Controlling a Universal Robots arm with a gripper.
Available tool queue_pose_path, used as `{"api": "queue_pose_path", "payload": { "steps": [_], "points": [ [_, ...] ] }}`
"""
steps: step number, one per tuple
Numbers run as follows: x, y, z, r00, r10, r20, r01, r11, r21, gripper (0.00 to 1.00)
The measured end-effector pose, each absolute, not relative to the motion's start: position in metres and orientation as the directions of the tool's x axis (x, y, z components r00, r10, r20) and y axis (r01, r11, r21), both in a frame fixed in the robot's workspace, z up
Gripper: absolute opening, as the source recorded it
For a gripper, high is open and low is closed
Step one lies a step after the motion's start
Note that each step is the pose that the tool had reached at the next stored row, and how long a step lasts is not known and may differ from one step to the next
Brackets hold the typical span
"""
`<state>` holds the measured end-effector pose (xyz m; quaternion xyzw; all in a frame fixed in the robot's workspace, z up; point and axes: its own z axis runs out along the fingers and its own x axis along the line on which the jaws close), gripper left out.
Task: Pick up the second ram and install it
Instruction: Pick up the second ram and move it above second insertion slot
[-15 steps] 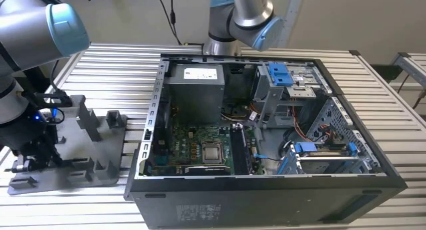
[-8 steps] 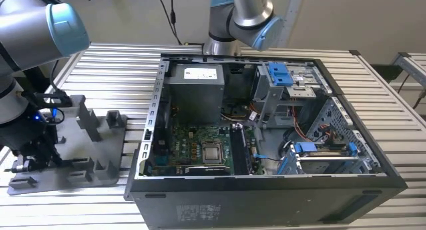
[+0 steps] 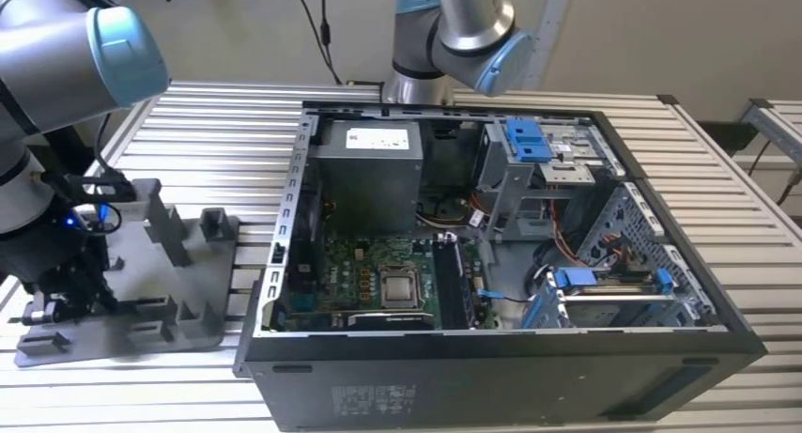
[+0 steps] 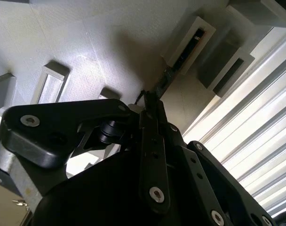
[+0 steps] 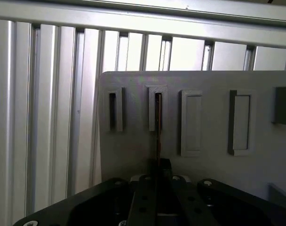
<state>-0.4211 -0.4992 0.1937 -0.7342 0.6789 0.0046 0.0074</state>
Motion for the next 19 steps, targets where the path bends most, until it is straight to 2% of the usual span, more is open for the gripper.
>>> {"api": "queue_pose_path", "payload": {
  "steps": [19],
  "points": [
    [-0.421, -0.499, 0.210, 0.078, -0.997, -0.017, -0.997, -0.078, -0.004, 0.14]
  ]
}}
